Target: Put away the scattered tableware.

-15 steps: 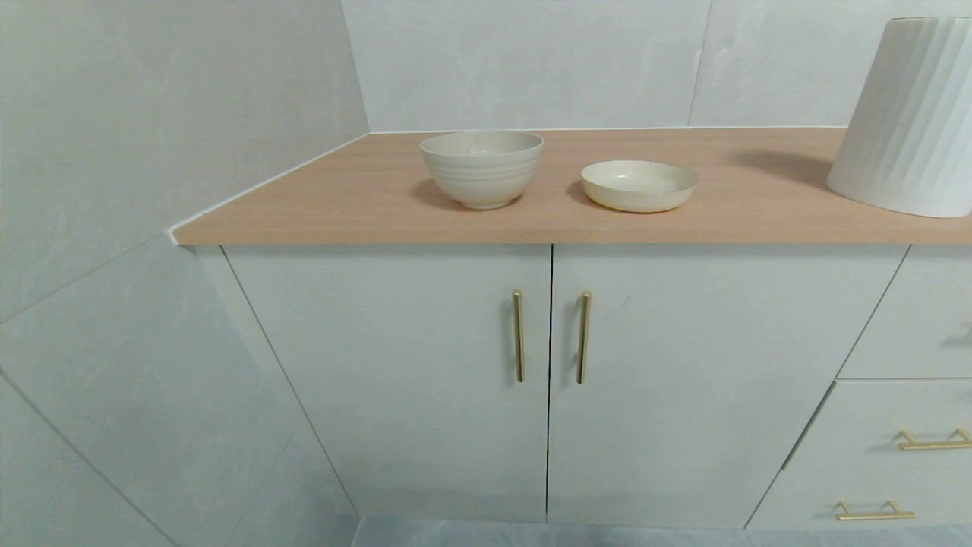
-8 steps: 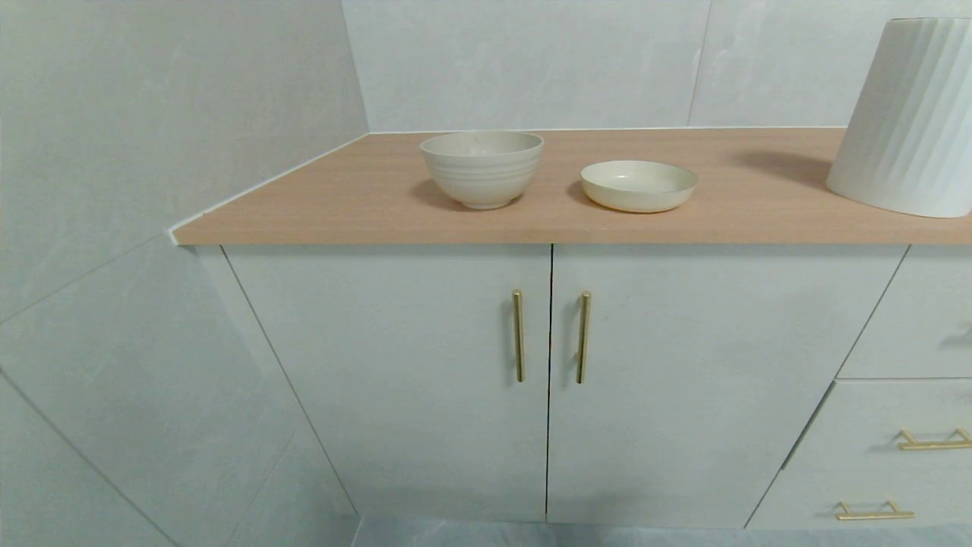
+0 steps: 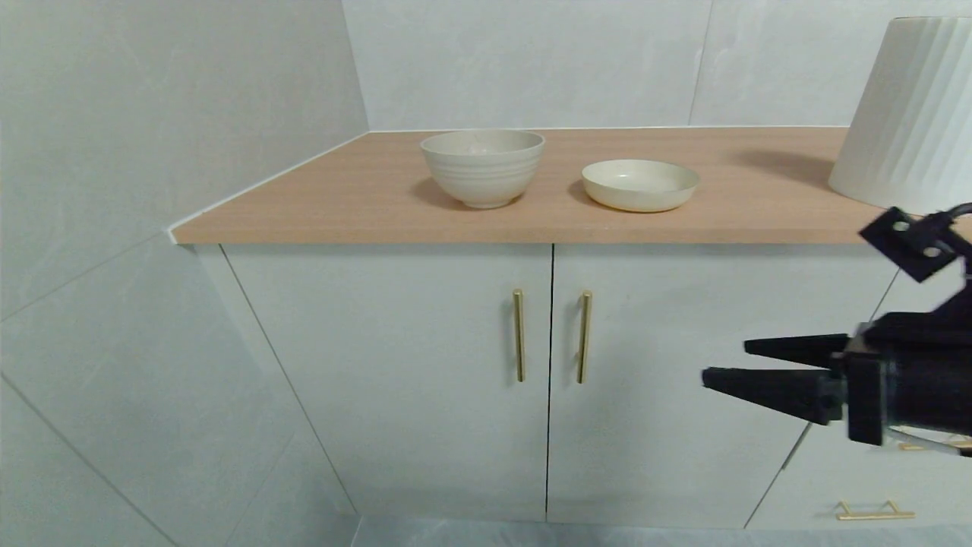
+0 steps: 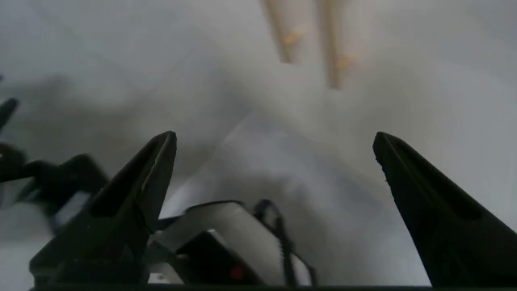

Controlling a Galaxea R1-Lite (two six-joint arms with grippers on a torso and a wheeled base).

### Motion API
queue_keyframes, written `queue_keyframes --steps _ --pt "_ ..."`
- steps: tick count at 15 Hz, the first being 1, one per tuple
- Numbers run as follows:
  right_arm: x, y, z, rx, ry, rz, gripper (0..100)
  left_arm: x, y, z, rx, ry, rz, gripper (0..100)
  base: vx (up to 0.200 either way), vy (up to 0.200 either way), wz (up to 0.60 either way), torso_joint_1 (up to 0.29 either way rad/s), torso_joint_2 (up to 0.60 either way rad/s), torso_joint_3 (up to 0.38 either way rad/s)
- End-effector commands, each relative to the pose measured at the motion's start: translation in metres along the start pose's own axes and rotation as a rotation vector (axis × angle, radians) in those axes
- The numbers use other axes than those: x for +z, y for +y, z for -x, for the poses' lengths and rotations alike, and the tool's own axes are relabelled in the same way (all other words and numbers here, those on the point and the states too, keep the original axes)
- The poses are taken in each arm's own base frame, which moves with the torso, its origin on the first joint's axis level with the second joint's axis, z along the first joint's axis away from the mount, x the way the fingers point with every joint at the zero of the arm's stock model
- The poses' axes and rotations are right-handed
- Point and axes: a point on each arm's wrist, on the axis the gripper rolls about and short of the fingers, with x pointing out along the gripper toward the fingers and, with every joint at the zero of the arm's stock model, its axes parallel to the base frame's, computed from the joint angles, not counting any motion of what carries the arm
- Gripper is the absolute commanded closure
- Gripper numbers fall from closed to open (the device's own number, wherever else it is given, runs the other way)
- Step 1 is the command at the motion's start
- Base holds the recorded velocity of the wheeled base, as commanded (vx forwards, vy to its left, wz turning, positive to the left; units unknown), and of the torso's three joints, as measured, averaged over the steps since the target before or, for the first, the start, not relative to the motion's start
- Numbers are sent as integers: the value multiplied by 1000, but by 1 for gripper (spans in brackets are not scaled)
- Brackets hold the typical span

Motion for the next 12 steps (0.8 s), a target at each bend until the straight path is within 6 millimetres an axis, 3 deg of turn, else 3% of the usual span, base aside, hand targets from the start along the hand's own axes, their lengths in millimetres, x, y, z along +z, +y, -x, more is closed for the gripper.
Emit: queue_keyframes --steps 1,6,12 --pt "1 -10 -74 90 116 -29 0 0 0 0 2 0 0 0 0 0 0 0 0 0" --pt "6 -23 -136 98 135 -25 0 0 0 0 0 0 0 0 0 0 0 0 0 0" --pt "-12 -34 -182 45 54 -4 0 0 0 0 0 0 0 0 0 0 0 0 0 0"
